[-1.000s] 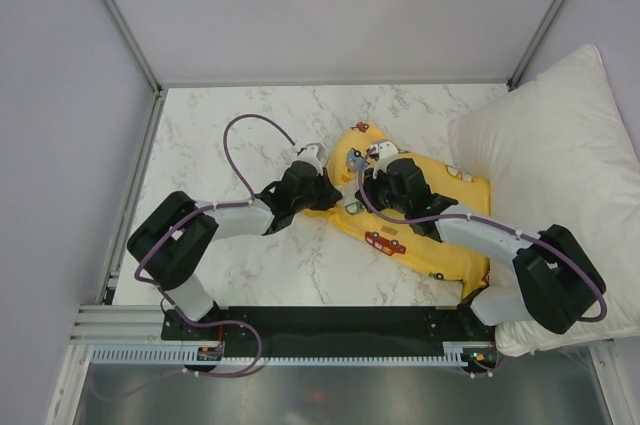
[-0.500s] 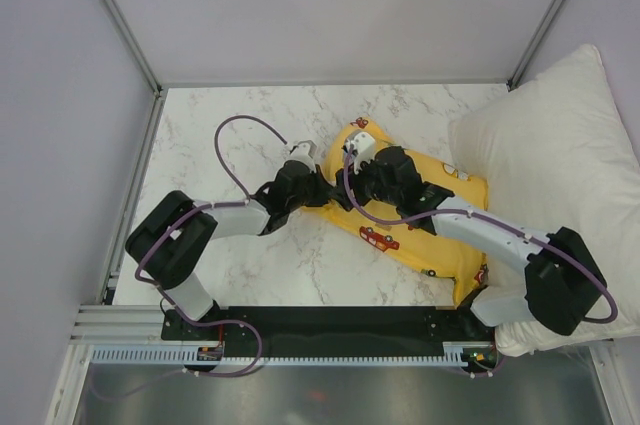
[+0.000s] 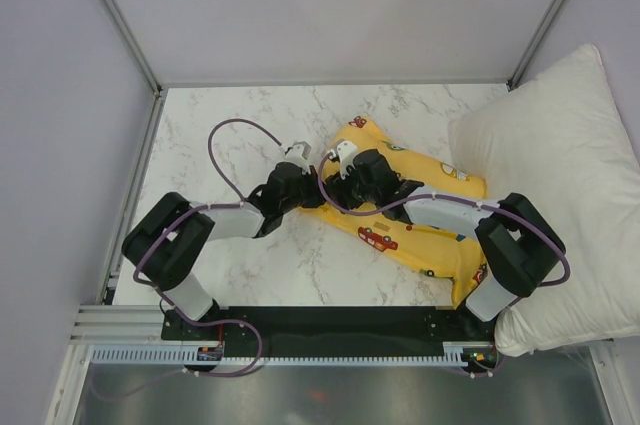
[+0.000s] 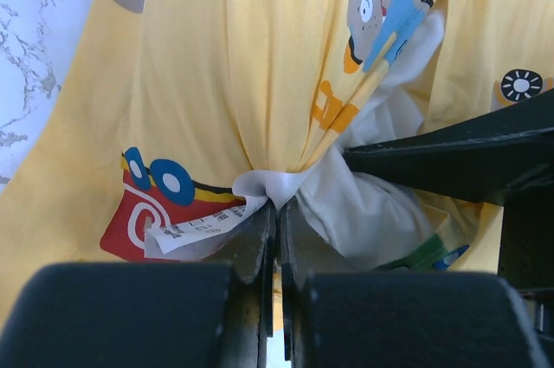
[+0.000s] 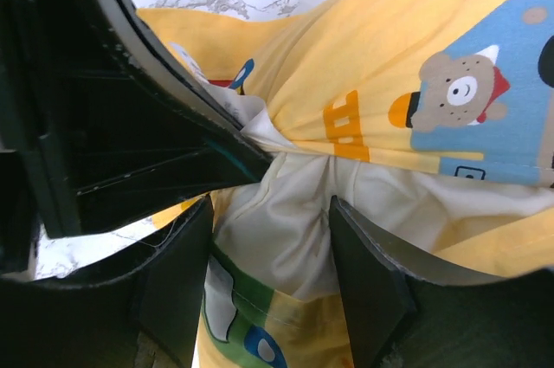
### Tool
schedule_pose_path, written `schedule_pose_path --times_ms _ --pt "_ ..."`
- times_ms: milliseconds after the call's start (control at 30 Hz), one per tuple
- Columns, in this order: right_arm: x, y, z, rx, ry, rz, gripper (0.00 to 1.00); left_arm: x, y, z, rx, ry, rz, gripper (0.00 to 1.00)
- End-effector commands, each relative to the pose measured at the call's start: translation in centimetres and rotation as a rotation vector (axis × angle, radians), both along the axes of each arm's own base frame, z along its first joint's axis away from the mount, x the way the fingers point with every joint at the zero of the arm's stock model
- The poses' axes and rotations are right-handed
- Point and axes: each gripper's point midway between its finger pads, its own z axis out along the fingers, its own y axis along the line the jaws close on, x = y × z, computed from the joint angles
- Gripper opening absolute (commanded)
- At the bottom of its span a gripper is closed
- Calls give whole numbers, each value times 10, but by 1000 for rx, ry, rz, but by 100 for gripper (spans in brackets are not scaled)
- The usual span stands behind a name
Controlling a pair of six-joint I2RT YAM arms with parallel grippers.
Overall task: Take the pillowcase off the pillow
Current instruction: Expand the opening of the pillowcase
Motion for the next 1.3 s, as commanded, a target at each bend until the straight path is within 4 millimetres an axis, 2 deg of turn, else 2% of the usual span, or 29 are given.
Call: schedule_pose_path --times_ms 0,267,467,567,900,1067,1133,1233,1267 --pt "8 -15 -16 -79 -17 -58 64 -38 33 -61 156 190 -5 2" --pt "20 -53 -42 -335 -8 -229 62 -38 35 -53 152 163 -16 2" --pt "33 -56 -37 -283 -2 -361 58 -40 40 -56 166 165 -14 2" --pt "43 -65 -32 -239 23 -438 54 -42 42 -60 171 169 -14 2" --pt "48 -69 -51 -298 77 -451 54 -46 40 -57 153 160 -39 2" --pt "41 -56 -49 -303 72 -399 63 -48 33 -54 124 148 -74 2" --pt "38 -49 -52 -315 74 -377 62 -48 29 -50 103 138 -88 2" --pt "35 -49 -68 -356 110 -381 38 -48 26 -46 87 129 -96 2" --pt "35 -51 -76 -370 124 -393 21 -49 27 -48 90 133 -96 2"
